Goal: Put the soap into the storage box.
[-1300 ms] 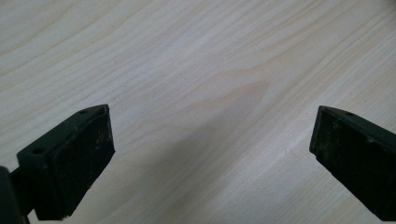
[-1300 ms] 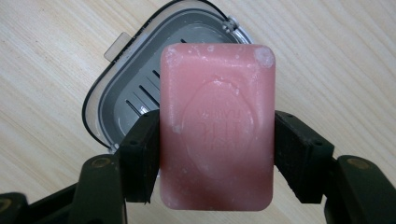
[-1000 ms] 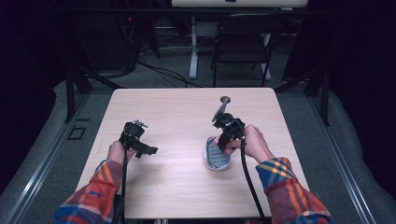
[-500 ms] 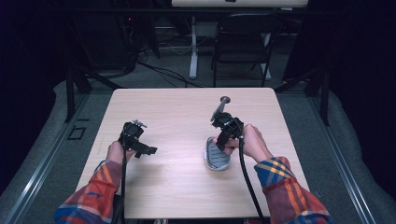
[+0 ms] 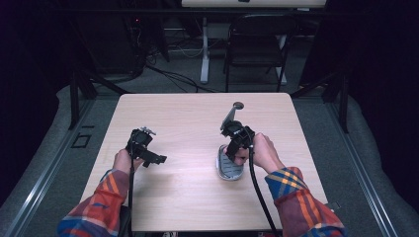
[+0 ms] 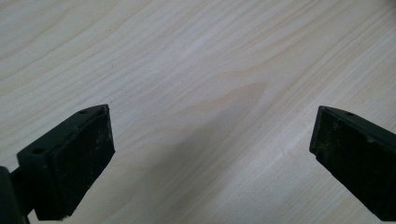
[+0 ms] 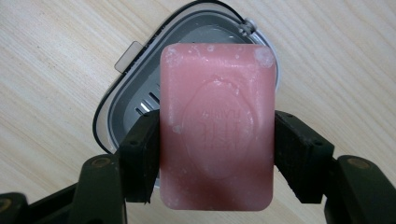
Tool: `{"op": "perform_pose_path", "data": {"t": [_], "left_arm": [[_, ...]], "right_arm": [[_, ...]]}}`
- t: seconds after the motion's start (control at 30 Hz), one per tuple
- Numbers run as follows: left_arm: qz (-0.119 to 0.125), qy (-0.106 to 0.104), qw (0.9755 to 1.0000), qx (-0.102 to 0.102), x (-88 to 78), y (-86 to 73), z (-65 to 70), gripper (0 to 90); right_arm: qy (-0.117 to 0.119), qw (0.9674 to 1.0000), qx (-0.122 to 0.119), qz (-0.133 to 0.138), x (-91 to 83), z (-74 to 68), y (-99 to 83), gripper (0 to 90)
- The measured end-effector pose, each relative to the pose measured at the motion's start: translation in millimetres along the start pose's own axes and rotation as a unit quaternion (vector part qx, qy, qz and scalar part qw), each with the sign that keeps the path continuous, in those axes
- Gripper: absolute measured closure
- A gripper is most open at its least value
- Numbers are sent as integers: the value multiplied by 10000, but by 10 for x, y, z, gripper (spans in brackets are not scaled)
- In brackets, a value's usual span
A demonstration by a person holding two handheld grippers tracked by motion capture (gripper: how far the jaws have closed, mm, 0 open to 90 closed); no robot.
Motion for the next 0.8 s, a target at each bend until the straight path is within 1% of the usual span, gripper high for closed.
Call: {"op": "perform_pose_path", "data": {"t": [0.1,0.13,0.23,0.3,0.37,0.43,0.53,0.57,0.63,0.67,0.7,0.73,0.8], "left_arm": [[-3,-12,10000,14,3,2,4,0],[-2,-13,10000,20,3,3,4,0],[-3,-27,10000,19,1,1,3,0],[5,-12,10000,7,-1,1,2,0],[-22,-14,10000,11,6,1,7,0],[-10,-2,10000,43,5,5,12,0],[-23,-6,10000,36,4,2,6,0],[-25,-11,10000,23,6,1,4,0],[-18,-20,10000,4,6,-1,4,0],[-9,-29,10000,-2,4,-1,5,0],[-11,-29,10000,13,1,-2,3,0],[-5,-28,10000,10,-1,-2,3,0],[-3,-32,10000,11,-2,-3,1,0]], "right_arm": [[8,10000,21,-3,30,-12,9,371],[14,10000,8,-96,28,-17,8,371],[-7,9999,72,-122,75,-29,9,371],[-68,9998,133,-158,104,-30,18,371],[-89,9997,173,-140,128,-38,29,371],[-65,9996,136,-247,155,-61,34,370],[-172,9994,138,-273,206,-79,51,370],[-185,9991,169,-349,205,-88,55,370],[-216,9990,178,-352,228,-92,65,369],[-155,9990,363,-209,259,-119,68,369],[-154,9989,302,-325,251,-112,68,368],[-125,9989,327,-316,263,-119,68,366],[-86,9988,282,-382,244,-124,69,352]]}}
Point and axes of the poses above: each handheld gripper's, and its own axes: x roughly forward along the jaws, y roughly out of its top, z roughly to its right, the point moved 5 cm from there along x, roughly forward along the jaws, and after that the axes turned 1 degree about z, right-handed, at the moved point
